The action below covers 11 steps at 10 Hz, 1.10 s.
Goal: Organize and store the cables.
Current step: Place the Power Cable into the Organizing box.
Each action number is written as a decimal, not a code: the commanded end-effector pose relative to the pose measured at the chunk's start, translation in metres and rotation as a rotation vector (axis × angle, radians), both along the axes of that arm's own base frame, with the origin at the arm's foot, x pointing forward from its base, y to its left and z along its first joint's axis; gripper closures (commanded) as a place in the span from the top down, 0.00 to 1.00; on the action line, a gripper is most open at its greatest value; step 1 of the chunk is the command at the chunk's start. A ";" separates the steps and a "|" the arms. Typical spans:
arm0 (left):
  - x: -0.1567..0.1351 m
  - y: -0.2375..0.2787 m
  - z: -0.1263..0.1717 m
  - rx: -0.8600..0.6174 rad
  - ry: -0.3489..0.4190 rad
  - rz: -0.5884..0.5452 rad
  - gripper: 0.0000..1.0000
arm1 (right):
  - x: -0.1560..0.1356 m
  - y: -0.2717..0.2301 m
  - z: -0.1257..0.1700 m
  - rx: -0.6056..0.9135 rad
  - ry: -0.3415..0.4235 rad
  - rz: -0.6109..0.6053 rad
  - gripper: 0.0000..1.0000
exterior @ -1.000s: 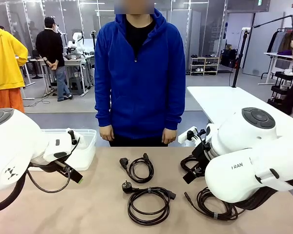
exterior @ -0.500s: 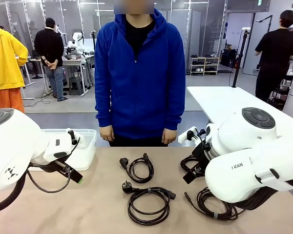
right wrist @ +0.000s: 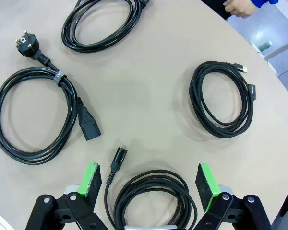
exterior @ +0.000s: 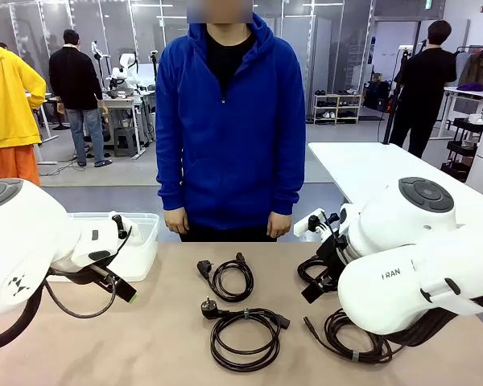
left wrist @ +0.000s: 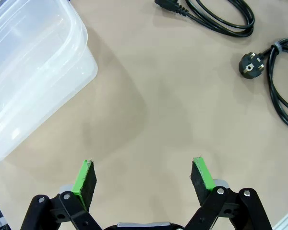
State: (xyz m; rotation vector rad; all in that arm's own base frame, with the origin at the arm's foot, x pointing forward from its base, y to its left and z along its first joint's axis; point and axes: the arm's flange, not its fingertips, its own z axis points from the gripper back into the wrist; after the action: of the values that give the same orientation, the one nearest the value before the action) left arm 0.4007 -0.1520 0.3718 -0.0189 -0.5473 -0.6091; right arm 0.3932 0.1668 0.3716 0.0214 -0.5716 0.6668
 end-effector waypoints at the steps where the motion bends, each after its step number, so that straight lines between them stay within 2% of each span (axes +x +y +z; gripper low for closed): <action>1: 0.000 0.001 0.000 -0.001 0.000 0.002 1.00 | 0.000 0.000 0.000 0.001 0.001 -0.001 1.00; 5: 0.000 0.000 0.000 0.000 0.000 0.000 1.00 | 0.000 0.000 0.000 0.000 0.000 0.000 1.00; 6: 0.000 0.004 0.024 0.029 -0.025 -0.006 1.00 | -0.001 -0.010 0.024 0.005 -0.035 -0.012 1.00; 8: -0.004 0.015 0.077 0.025 -0.016 -0.049 1.00 | -0.010 -0.033 0.077 0.026 -0.062 -0.020 1.00; 11: -0.033 0.030 0.154 -0.009 0.016 -0.177 1.00 | -0.035 -0.068 0.143 0.041 -0.058 0.017 1.00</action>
State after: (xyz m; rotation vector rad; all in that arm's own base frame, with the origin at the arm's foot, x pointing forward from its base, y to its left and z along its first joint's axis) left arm 0.3757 -0.1364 0.4997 -0.0509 -0.5733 -0.7282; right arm 0.3677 0.1128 0.4959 0.0296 -0.6640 0.6210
